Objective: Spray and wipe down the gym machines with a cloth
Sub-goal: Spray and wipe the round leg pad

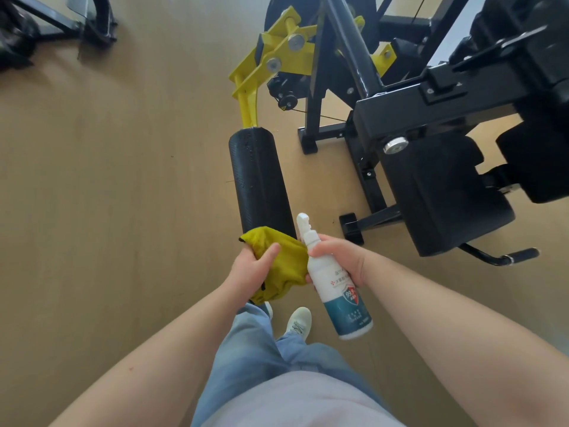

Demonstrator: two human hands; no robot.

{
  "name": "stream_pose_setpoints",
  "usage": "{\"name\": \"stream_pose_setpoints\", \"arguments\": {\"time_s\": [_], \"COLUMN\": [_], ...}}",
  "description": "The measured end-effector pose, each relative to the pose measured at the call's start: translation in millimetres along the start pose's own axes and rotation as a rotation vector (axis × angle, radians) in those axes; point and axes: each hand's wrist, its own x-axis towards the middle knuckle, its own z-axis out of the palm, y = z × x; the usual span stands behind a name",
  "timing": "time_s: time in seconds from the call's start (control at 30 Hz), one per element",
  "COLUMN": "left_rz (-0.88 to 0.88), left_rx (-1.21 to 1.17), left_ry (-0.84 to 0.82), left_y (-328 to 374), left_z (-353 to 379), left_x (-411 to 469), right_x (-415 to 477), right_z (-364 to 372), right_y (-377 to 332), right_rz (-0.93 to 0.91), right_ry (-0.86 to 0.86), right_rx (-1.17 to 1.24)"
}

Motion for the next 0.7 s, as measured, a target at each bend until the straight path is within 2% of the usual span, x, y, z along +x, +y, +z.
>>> {"name": "stream_pose_setpoints", "arguments": {"time_s": [0.1,0.2,0.3,0.37,0.43,0.5,0.6,0.7], "left_rz": [-0.007,-0.077,-0.059,-0.041,0.041,0.116,0.164,0.302], "left_rx": [0.250,0.280,0.290,0.372,0.516,0.609,0.583,0.605], "left_ry": [0.042,0.140,0.224,0.342,0.490,0.566,0.608,0.606], "left_y": [-8,-14,-20,-28,-36,-43,-45,-49], "left_z": [-2,-4,-5,-4,0,9,21,27], "left_x": [6,14,22,25,24,23,26,28], "right_x": [9,21,28,30,32,34,34,36], "right_z": [6,14,19,20,20,19,17,13], "right_y": [-9,-1,11,19,25,28,33,39], "right_rz": [-0.034,-0.053,-0.081,-0.083,-0.086,-0.099,-0.098,-0.098], "right_ry": [0.127,0.205,0.242,0.244,0.268,0.304,0.321,0.334], "right_rx": [-0.116,-0.165,-0.187,-0.191,-0.188,-0.179,-0.152,-0.138]}}
